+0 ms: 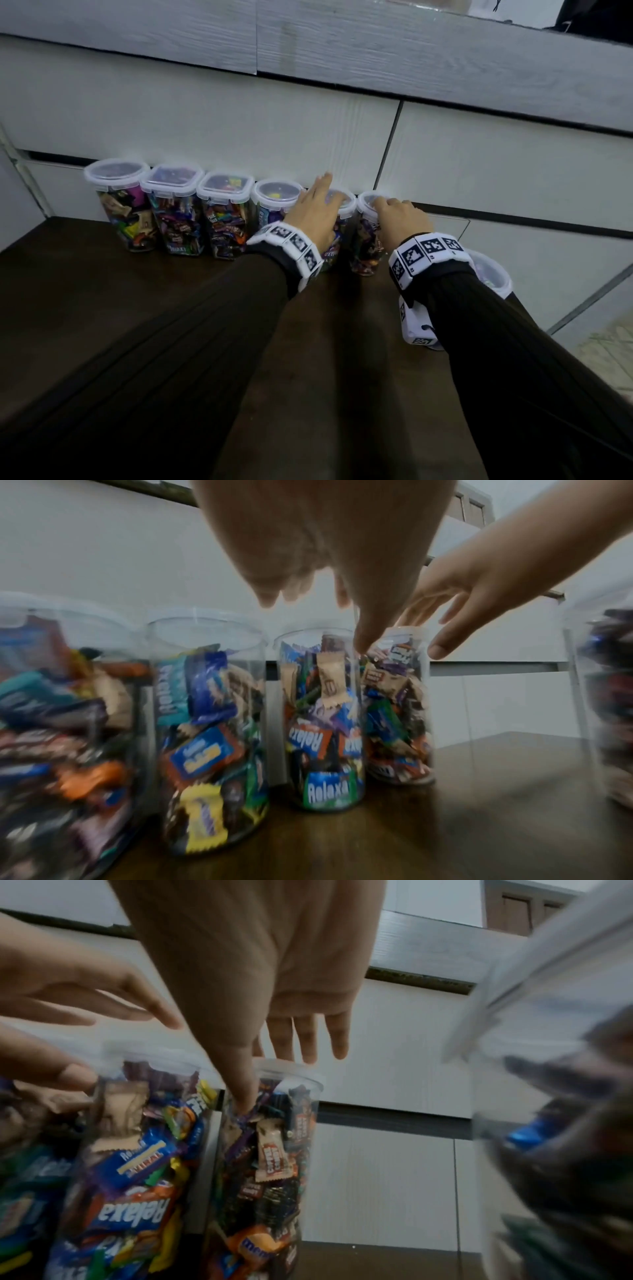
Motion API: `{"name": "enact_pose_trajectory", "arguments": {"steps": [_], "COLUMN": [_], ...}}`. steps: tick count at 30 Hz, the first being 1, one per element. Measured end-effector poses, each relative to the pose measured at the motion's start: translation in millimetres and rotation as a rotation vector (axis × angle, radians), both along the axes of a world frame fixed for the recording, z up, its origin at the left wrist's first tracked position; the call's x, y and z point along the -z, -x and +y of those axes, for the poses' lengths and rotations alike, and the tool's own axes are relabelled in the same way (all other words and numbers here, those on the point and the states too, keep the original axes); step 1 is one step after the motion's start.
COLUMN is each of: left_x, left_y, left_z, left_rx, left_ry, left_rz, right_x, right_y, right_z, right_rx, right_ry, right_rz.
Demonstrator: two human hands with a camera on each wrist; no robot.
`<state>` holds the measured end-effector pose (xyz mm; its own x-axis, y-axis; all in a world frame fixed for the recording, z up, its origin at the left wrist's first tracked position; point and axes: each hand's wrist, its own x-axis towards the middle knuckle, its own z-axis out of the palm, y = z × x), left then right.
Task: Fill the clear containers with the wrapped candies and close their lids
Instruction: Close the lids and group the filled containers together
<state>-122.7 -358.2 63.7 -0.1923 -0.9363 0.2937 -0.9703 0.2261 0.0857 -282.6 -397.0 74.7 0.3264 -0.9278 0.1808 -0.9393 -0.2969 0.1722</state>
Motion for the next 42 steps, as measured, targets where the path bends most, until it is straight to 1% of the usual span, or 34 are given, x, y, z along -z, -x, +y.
{"name": "enact_pose_trajectory", "arguments": {"steps": [2,4,7,11,14,17,20,23,29,35,42], "left_x": [9,21,42,69,83,92,97,102,104,104,105], "left_y": [-3,-5,-6,-4,-3,-3,-4,-6,-10,-12,-13], "left_z": [21,45,80,115,130,138,140,141,135,130,132], "left_rx": [0.040,0.085,0.069,-0.027,-0.095,-0.144,-0.157,-0.159,-0.135,-0.116,-0.098], "left_ry": [0.078,0.055,-0.169,-0.459,-0.589,-0.657,-0.668,-0.651,-0.577,-0.563,-0.530], "left_rz": [0.045,0.017,-0.018,-0.077,-0.082,-0.064,-0.025,-0.049,-0.136,-0.151,-0.173], "right_x": [0,0,-3,-7,-7,-2,4,5,8,13,17], "right_y": [4,9,24,59,86,103,107,106,90,70,71], "right_z": [10,25,53,88,109,118,118,107,67,22,-12], "right_rx": [0.028,0.041,0.059,0.134,0.224,0.220,0.180,0.156,0.110,0.078,0.101], "right_ry": [-0.014,-0.008,-0.018,0.004,0.019,-0.002,0.009,0.009,0.003,0.056,0.059], "right_rz": [0.046,0.042,0.012,0.009,-0.001,0.010,0.024,0.012,-0.048,-0.074,-0.084]}}
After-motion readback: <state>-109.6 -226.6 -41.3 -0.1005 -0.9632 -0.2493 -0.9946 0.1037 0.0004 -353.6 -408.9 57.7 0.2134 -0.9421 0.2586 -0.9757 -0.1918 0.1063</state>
